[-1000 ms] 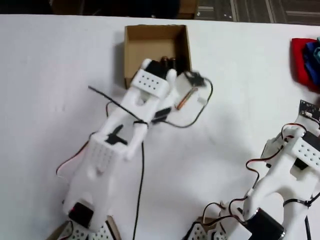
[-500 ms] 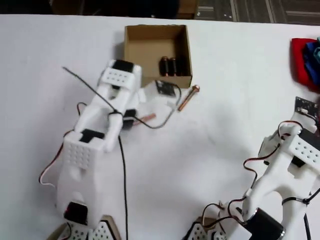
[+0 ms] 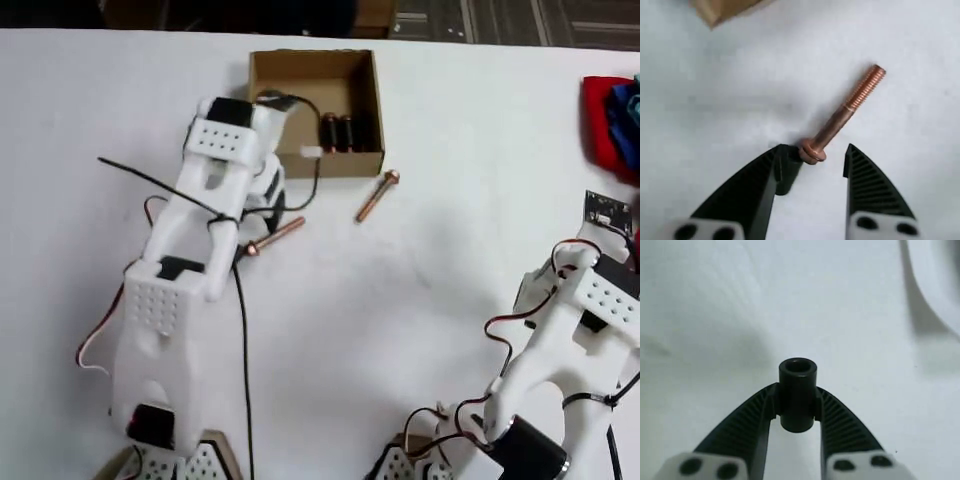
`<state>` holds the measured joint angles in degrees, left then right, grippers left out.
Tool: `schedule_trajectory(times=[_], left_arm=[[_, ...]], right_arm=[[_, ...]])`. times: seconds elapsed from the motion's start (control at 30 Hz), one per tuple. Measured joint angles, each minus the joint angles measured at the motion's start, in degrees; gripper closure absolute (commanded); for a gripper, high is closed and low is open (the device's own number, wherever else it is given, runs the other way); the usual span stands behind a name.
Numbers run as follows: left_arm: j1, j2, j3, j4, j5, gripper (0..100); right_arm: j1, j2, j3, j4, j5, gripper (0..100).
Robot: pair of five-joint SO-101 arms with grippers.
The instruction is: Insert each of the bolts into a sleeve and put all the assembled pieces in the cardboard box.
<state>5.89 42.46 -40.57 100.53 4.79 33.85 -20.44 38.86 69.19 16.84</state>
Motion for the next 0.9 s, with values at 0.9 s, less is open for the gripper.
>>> schedule_trajectory(times=[0.9], left_arm=[[6.2, 8.2, 0.8, -4.0, 59.9, 80]], right_arm=[[0.0, 0.0, 0.0, 0.0, 0.0, 97.6]])
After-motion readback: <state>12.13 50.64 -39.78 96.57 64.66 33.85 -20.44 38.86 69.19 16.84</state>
